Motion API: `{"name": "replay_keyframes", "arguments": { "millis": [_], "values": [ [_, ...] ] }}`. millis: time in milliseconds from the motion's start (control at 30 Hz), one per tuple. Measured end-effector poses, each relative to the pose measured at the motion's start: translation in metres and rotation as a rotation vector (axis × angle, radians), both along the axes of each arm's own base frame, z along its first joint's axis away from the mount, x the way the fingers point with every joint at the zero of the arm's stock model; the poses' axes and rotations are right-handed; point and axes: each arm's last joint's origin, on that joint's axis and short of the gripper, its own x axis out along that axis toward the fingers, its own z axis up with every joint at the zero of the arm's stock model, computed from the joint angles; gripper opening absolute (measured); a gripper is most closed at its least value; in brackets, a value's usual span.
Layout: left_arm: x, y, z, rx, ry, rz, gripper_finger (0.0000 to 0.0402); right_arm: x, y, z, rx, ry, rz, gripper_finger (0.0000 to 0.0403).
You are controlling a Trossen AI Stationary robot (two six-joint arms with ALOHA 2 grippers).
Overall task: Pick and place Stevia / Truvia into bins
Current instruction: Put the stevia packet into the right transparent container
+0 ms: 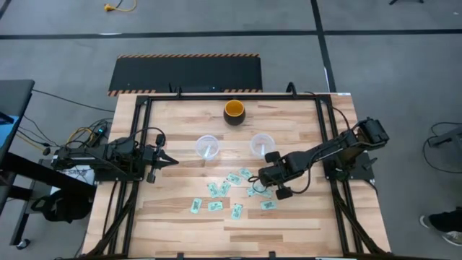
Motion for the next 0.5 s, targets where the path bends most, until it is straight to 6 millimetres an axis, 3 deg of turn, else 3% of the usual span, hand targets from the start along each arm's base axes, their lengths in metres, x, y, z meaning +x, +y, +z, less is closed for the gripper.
{"name": "replay_keyframes", "arguments": {
  "millis": [500],
  "values": [
    [0.000, 0.000, 0.000, -0.002, 0.000, -0.001, 0.0000, 0.026, -0.006, 0.060, 0.023, -0.028, 0.141, 0.0000]
  ]
}}
